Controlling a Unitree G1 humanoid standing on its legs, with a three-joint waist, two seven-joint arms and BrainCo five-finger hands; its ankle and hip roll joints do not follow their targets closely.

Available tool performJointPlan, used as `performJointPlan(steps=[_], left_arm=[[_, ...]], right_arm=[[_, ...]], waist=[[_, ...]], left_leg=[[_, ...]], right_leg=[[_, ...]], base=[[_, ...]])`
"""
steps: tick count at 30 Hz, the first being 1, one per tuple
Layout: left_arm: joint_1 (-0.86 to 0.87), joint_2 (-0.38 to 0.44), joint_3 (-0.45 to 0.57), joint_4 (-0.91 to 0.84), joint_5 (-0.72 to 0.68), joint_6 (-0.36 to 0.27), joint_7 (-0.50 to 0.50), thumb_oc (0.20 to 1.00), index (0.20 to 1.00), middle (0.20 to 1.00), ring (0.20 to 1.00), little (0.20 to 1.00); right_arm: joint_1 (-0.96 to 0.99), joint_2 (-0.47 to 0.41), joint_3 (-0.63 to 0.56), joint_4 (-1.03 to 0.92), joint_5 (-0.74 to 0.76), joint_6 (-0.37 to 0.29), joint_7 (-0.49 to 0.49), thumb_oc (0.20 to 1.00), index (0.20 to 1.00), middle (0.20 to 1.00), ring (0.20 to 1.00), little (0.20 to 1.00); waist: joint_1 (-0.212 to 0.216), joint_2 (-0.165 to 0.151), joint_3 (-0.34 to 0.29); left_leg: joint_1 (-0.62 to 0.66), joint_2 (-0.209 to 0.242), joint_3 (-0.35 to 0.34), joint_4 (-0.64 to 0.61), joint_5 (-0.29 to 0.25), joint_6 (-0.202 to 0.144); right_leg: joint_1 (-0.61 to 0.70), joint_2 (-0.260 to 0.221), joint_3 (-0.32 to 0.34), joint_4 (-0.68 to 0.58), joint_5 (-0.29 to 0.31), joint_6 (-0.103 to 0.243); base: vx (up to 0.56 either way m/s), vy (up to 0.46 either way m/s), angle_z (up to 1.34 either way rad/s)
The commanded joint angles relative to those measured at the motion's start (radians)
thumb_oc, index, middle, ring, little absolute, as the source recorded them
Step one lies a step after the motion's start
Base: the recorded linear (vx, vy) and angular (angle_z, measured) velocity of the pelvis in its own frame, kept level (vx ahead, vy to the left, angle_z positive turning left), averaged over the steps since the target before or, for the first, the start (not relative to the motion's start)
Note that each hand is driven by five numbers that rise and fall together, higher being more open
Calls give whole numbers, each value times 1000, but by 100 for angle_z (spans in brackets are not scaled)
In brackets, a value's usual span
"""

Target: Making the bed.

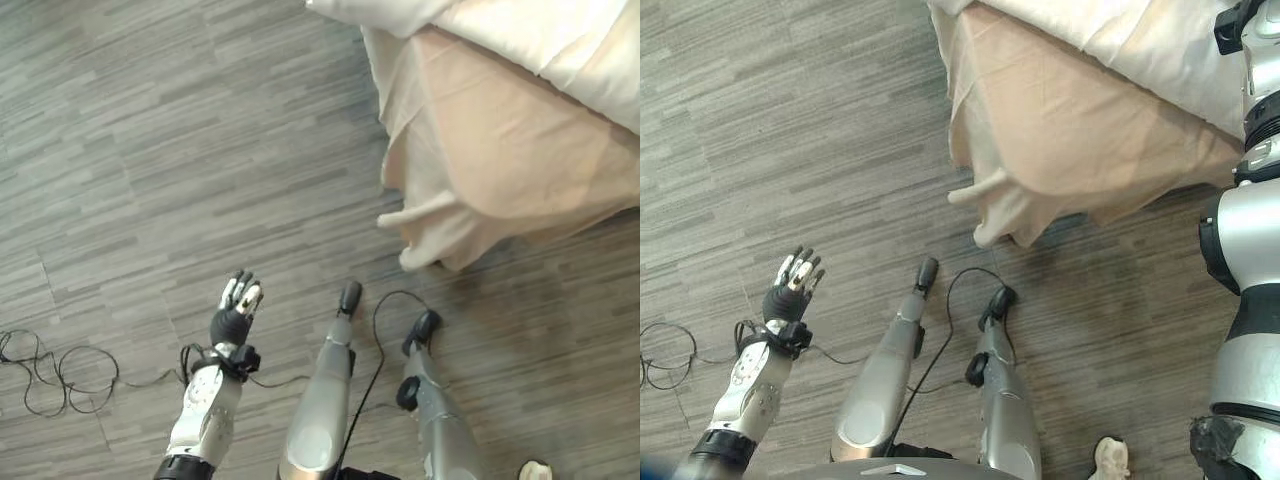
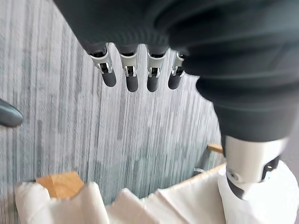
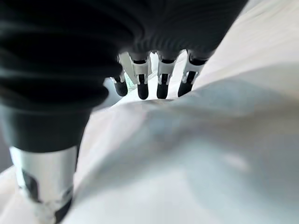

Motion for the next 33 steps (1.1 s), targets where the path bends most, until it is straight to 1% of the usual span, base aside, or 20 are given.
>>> performJointPlan(steps=[1,5,11,17,19,20,21,25,28,33], left_arm=[[13,24,14,-72,-48,-60,33,1000,1000,1000,1000,1000],[-12,3,-3,-68,-51,-64,45,1000,1000,1000,1000,1000],[-35,7,-6,-62,-62,-81,57,1000,1000,1000,1000,1000],[-69,15,-10,-56,-70,-95,72,1000,1000,1000,1000,1000],[-58,32,5,-41,-80,-102,66,1000,1000,1000,1000,1000],[-59,31,5,-41,-80,-102,66,1000,1000,1000,1000,1000],[-55,36,7,-47,-84,-103,66,1000,1000,1000,1000,1000],[-38,47,13,-46,-85,-102,58,1000,1000,1000,1000,1000],[-29,53,18,-47,-85,-102,53,1000,1000,1000,1000,1000],[-32,63,25,-42,-89,-109,50,1000,1000,1000,1000,1000]], right_arm=[[-70,-92,105,-23,1,-22,-57,1000,1000,1000,1000,1000],[-22,-90,75,-20,-15,-22,-70,1000,1000,1000,1000,1000],[-60,-92,123,-23,-55,-21,-90,1000,1000,1000,1000,1000],[-100,-78,174,-24,-85,-17,-96,1000,1000,1000,1000,1000],[-197,-111,252,-6,-101,-12,-108,1000,1000,1000,1000,1000],[-200,-111,254,-5,-101,-12,-107,1000,1000,1000,1000,1000],[-238,-128,287,2,-109,-6,-112,1000,1000,1000,1000,1000],[-305,-154,356,17,-133,4,-115,1000,1000,1000,1000,1000],[-329,-174,378,13,-136,5,-120,1000,1000,1000,1000,1000],[-336,-179,385,-21,-125,-2,-122,1000,1000,1000,1000,1000]], waist=[[-12,7,9],[-19,11,24],[-21,14,26],[-18,1,38],[-8,-11,30],[-9,-10,30],[-7,-16,25],[-7,-29,10],[-4,-36,0],[1,-46,-8]], left_leg=[[2,45,26,-73,64,-51],[-20,37,26,-66,64,-49],[-27,27,25,-73,68,-47],[-23,19,13,-76,69,-45],[-19,18,4,-79,71,-47],[-19,18,4,-79,71,-47],[-17,16,1,-81,72,-48],[-11,15,-4,-88,73,-50],[-7,14,-9,-88,72,-50],[-7,13,-11,-90,70,-50]], right_leg=[[26,-91,45,22,22,137],[4,-96,49,24,23,138],[-7,-106,52,24,26,140],[4,-110,43,24,22,143],[14,-110,34,23,18,145],[14,-110,34,23,18,145],[17,-109,33,22,16,145],[25,-106,28,21,10,145],[31,-105,24,21,8,147],[35,-105,20,19,7,149]], base=[[0,0,0],[-1,5,-1],[0,0,0],[4,-10,1],[23,-36,6],[22,-27,10],[22,-20,11],[31,-21,7],[13,-10,1],[25,-24,1]])
